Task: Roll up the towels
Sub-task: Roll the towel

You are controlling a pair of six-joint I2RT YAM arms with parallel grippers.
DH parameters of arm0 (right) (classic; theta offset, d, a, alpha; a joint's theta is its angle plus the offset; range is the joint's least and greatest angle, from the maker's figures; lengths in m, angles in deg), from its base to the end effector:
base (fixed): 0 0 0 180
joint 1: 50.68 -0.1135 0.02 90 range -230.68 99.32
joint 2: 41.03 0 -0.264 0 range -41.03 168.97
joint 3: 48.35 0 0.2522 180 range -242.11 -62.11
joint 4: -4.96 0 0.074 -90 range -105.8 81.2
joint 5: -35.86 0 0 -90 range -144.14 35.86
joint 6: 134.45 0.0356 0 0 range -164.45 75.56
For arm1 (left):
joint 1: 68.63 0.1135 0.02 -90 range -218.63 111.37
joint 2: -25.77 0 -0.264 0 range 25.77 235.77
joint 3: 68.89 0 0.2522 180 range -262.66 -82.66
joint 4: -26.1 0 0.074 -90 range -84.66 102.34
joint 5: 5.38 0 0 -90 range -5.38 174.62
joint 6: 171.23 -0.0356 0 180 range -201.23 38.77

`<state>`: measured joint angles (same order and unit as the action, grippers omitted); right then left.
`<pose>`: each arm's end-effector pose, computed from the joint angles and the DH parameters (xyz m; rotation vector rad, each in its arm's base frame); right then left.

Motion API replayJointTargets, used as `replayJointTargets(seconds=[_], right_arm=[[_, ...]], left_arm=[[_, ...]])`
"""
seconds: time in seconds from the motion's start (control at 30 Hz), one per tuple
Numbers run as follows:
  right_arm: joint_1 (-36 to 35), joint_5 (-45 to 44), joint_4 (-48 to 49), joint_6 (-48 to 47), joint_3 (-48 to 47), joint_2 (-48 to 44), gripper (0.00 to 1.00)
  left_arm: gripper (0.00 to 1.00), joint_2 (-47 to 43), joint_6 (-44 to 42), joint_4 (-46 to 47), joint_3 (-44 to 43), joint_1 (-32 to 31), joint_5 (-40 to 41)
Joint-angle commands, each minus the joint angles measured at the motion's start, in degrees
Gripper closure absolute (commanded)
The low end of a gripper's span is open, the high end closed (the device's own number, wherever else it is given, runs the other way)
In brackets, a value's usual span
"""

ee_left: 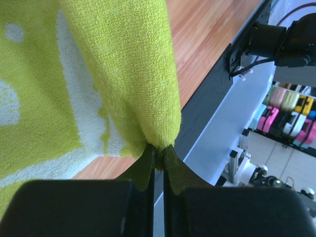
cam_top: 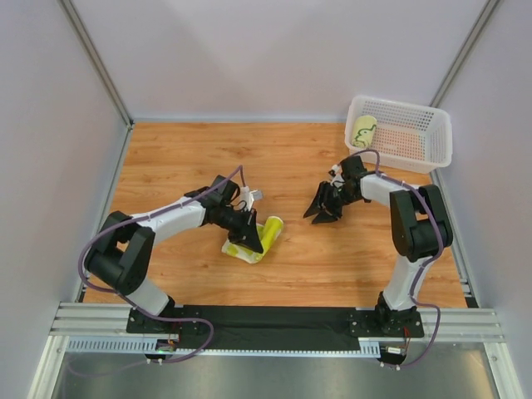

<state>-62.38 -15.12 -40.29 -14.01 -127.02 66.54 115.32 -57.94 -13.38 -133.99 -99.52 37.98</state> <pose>0.3365 0.0926 0.1455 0.3343 2.9130 1.1148 0.2362 -0.1715 0.1847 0.4636 2.7704 -1.3674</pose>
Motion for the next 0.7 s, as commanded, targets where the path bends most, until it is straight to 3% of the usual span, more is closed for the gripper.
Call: replayJointTargets(seconds=[0.0,0.13,0.37,0.67], right_arm=[[-1.65,5.35,4.76,2.87,4.51,-3.94,0.56],[-4.02,8.08,9.68,4.46,8.04,-5.09,0.50],[-7.45,5.98,7.77,0.95,6.20,-7.64,0.33],[-13.43,2.90,5.82,1.29,6.10,-5.97,0.30]], left_arm=[[1.00,3.34,-0.01,2.41,-0.35,-0.04,-5.13],[1.00,4.31,1.32,5.15,1.23,-0.22,-6.63],[1.00,7.03,-7.38,-5.92,-3.95,-5.22,2.51],[1.00,8.79,-4.92,-4.08,-4.57,-9.36,5.41]])
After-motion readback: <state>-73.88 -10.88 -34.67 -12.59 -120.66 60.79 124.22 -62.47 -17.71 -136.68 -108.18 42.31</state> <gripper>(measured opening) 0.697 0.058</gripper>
